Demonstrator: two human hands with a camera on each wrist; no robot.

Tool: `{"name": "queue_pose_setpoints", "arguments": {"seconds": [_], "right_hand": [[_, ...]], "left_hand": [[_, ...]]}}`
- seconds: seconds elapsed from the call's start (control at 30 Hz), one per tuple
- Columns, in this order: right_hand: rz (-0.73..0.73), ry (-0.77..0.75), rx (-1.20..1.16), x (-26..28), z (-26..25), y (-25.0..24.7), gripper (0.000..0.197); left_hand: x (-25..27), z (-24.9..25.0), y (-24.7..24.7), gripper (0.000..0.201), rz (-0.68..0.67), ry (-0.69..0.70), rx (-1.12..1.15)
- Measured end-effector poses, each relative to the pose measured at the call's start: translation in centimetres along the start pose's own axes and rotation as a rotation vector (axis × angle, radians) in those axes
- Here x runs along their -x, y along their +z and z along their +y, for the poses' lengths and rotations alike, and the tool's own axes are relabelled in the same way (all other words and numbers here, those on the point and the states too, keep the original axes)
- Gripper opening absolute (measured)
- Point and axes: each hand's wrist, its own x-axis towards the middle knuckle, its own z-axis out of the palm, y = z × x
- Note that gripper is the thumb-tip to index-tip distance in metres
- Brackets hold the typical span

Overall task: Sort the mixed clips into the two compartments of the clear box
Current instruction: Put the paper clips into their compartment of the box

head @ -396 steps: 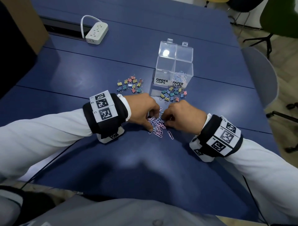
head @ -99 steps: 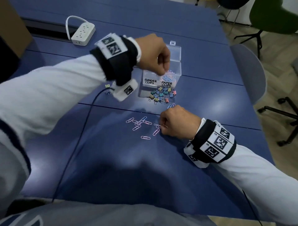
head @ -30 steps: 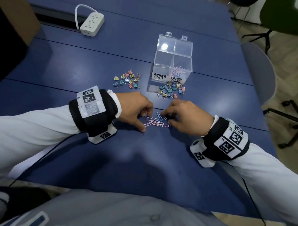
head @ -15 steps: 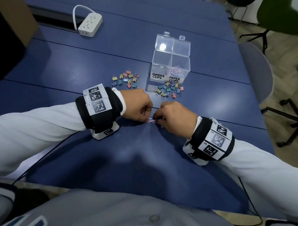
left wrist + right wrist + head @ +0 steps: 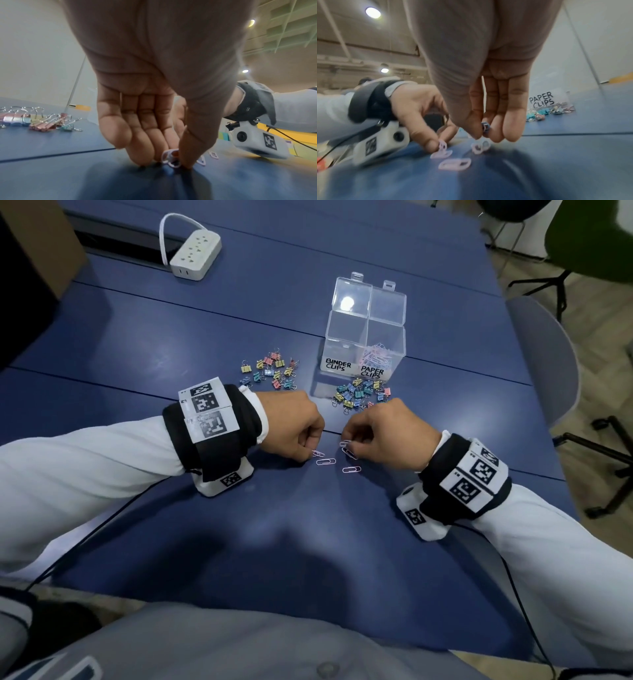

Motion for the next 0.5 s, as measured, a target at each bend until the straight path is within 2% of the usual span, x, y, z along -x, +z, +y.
{"name": "queue_pose_setpoints", "arguments": {"seconds": [0.1,0.27,0.37,0.43,0.5], "right_hand": [[0.104,0.029,-0.084,0.0,0.8,-1.5,0.008],[0.396,0.094,-0.308,-1.9,2.8,-5.8,0.018],[0.602,0.172,-0.324,-4.3,4.5,-7.8,0.021],[0.591,0.226,-0.256,-5.8,5.3,-8.3,0.020],[0.504,0.267,-0.173,-6.9,6.0,-8.0,0.018]], "left_hand": [[0.0,-0.3,0.0,0.004,0.013,0.002,0.030],[0.0,-0.3,-0.7,0.009,0.015,0.015,0.049],[-0.4,0.0,-3.0,0.013,0.119,0.009,0.047],[-1.3,0.0,-5.3,0.010,0.243,-0.008,0.059],[-2.7,-0.1,-7.9,0.010,0.344,-0.040,0.068]]}}
